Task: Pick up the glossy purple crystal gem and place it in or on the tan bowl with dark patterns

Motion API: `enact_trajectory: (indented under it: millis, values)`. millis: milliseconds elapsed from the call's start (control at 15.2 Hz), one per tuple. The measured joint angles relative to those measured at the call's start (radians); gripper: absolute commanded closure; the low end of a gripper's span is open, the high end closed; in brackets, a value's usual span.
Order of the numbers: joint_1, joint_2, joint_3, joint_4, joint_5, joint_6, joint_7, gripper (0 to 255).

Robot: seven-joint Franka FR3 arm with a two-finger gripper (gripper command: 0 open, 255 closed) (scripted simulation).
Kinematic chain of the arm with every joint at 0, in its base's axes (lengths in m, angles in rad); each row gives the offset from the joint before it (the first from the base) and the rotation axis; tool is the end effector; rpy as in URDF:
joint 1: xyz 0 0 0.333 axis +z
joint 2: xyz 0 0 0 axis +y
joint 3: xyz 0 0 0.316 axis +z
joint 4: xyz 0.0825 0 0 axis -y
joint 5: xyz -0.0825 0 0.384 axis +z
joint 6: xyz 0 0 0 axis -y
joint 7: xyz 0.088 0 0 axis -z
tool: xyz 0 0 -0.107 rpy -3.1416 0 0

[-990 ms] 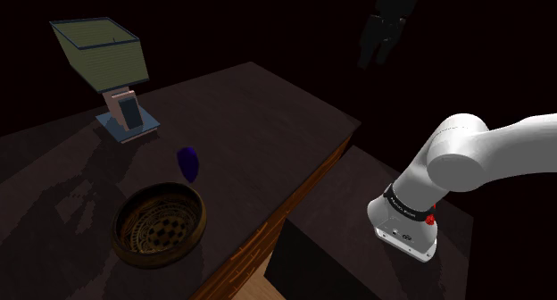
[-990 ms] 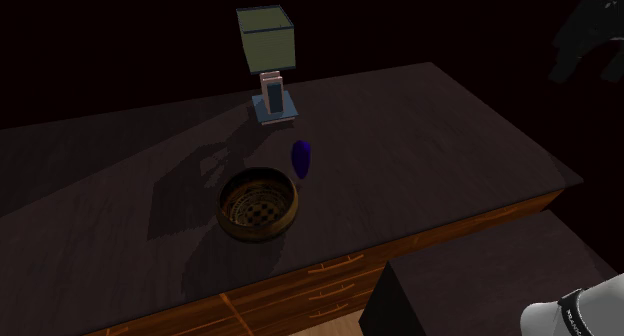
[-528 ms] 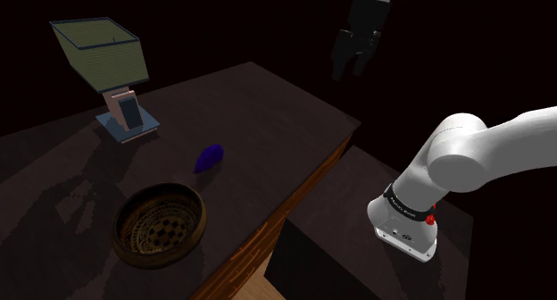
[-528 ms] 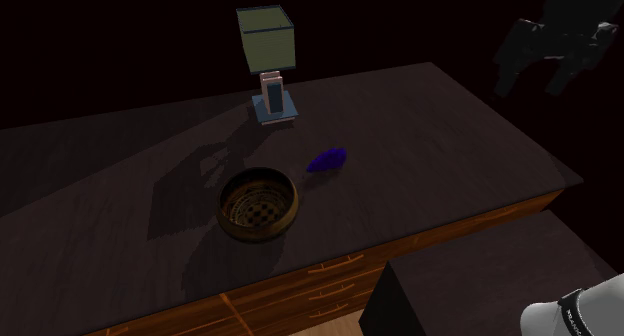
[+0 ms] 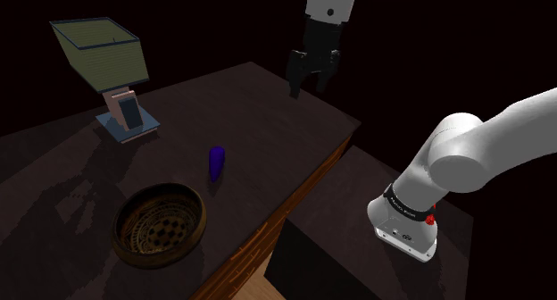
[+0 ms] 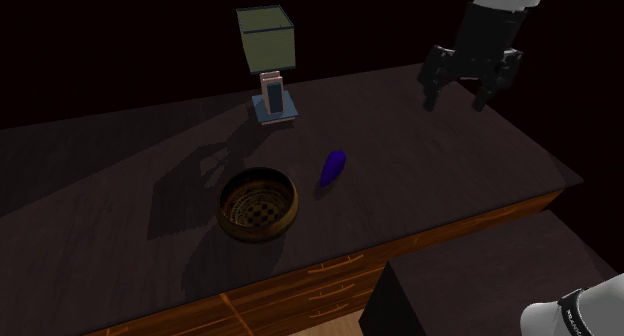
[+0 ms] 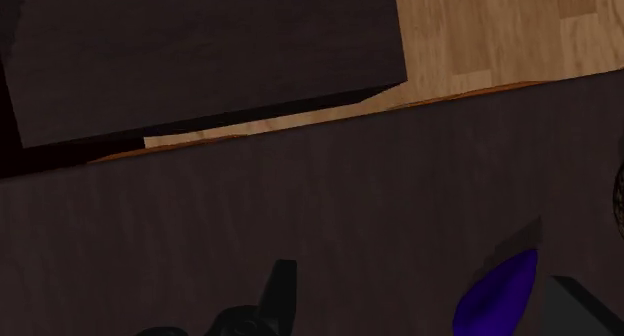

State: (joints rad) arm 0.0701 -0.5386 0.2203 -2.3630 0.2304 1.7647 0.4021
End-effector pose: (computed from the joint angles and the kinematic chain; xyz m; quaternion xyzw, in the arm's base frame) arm 0.3618 0.1382 0.5128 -0.9930 0.0988 0.0498 0.0421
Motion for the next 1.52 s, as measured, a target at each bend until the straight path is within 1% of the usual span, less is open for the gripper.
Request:
enact_trajectory:
  millis: [264,396,660,990,1188,1518]
  values:
    - [0.006,0.122,0.061,0.031,0.014,0.1,0.071,0]
    - [0.008,0.2,0.094,0.067,0.012,0.149,0.114,0]
    - [0.015,0.347,0.149,0.143,-0.01,0.227,0.202,0]
    - [0.033,0.536,0.197,0.257,-0.07,0.306,0.32,0]
    - [0.052,0.661,0.208,0.353,-0.123,0.332,0.39,0]
    - [0.113,0.861,0.207,0.523,-0.21,0.356,0.505,0]
